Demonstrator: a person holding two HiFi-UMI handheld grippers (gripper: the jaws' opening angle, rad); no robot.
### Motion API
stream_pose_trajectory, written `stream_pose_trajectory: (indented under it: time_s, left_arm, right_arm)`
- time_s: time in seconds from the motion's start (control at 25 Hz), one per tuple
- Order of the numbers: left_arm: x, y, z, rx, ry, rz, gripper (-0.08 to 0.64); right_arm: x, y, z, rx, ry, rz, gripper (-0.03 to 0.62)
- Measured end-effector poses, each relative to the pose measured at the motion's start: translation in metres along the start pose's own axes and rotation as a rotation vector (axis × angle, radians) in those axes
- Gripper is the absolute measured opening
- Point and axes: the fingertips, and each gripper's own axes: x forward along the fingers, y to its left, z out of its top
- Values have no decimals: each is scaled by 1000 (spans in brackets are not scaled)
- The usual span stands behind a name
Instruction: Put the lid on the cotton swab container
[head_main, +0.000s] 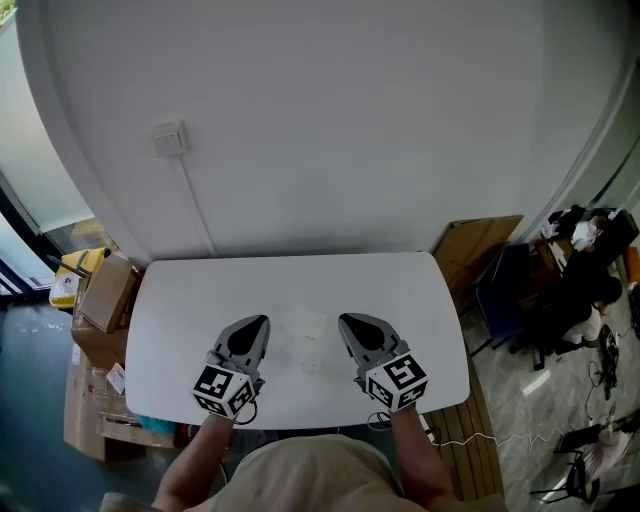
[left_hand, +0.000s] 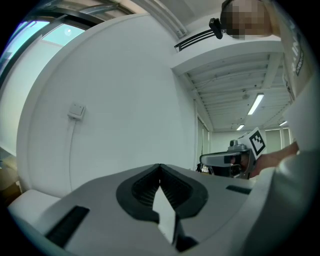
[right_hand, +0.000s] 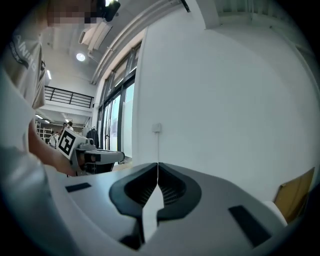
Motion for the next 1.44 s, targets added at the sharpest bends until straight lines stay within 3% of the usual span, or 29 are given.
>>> stream_pose_trajectory:
  time_s: [0.32, 0.52, 1.44]
  left_arm:
    - [-1, 11, 7, 3, -2, 19, 14]
    - [1, 10, 9, -11, -14, 14, 14]
    - [0, 23, 18, -4, -45, 55, 13]
  right_arm:
    - [-14, 12, 34, -51, -59, -7, 17]
    - [-12, 15, 27, -113, -32, -10, 17]
    - [9, 19, 16, -104, 5, 57, 17]
